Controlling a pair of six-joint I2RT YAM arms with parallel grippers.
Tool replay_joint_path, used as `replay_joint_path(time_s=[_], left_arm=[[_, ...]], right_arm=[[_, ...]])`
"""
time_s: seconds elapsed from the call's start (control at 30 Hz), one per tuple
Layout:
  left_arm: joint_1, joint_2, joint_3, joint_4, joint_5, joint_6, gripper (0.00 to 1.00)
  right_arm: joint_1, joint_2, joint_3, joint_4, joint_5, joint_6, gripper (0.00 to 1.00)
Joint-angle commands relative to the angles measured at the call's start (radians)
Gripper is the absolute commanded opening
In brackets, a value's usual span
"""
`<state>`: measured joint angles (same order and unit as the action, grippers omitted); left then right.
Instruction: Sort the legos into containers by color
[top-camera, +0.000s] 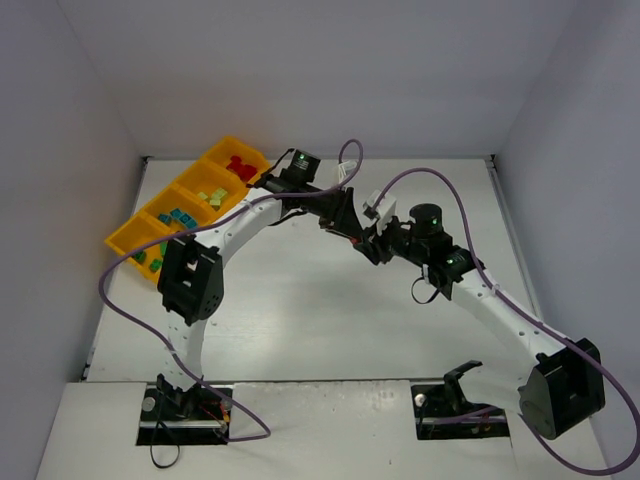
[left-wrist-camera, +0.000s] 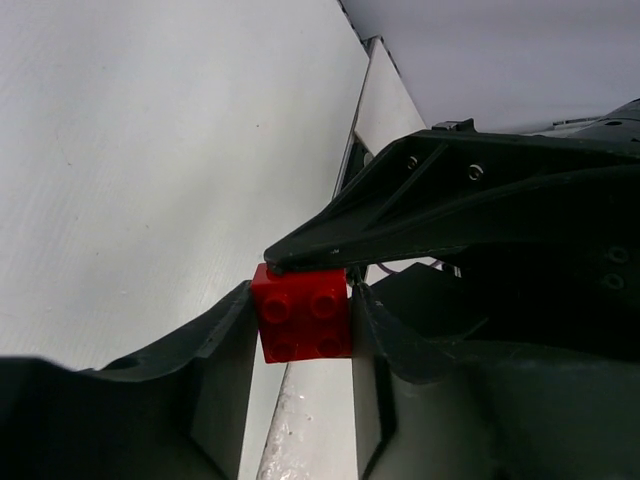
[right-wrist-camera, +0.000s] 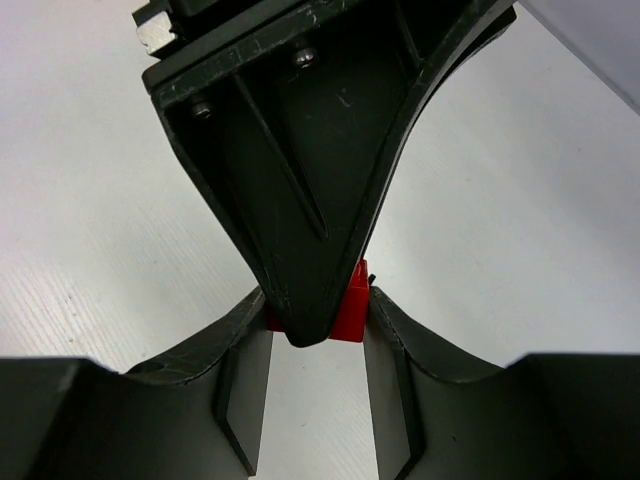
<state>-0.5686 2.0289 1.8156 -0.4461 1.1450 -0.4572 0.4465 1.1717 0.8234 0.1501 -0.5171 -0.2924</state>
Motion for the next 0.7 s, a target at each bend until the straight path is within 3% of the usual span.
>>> replay_joint_path(time_s=[0.0, 0.1, 0.17, 0.2, 0.23, 0.33, 0.5, 0.67], left_arm=[[-0.007, -0.035, 0.053, 0.056, 0.058, 0.005, 0.25], [-0.007, -0.033, 0.051, 0.057, 0.068, 0.003, 0.12], [-0.008, -0.032, 0.048, 0.055, 0.070, 0.003, 0.08], [-0.007, -0.029, 0.048, 0.053, 0.068, 0.003, 0.08], [-0.005, -0.029, 0.047, 0.055, 0.068, 0.003, 0.08], [0.010, -0.029, 0.044, 0.052, 0.067, 0.006, 0.07], [0.082, -0.027, 0.047, 0.031, 0.035, 0.025, 0.07], [0.255, -0.012, 0.099, -0.073, -0.111, 0.066, 0.08]], right_arm=[[0.008, -0.004, 0.048, 0.054, -0.020, -0.005, 0.10], [0.006, -0.001, 0.046, 0.054, -0.011, -0.002, 0.14], [0.008, 0.002, 0.048, 0.054, 0.015, 0.009, 0.27], [0.008, 0.005, 0.049, 0.054, 0.026, 0.016, 0.35], [0.008, 0.006, 0.051, 0.054, 0.038, 0.021, 0.54], [0.008, 0.013, 0.052, 0.054, 0.049, 0.027, 0.77], [0.004, 0.006, 0.051, 0.046, 0.088, 0.030, 0.86], [0.001, -0.006, 0.043, 0.031, 0.130, 0.033, 0.87]])
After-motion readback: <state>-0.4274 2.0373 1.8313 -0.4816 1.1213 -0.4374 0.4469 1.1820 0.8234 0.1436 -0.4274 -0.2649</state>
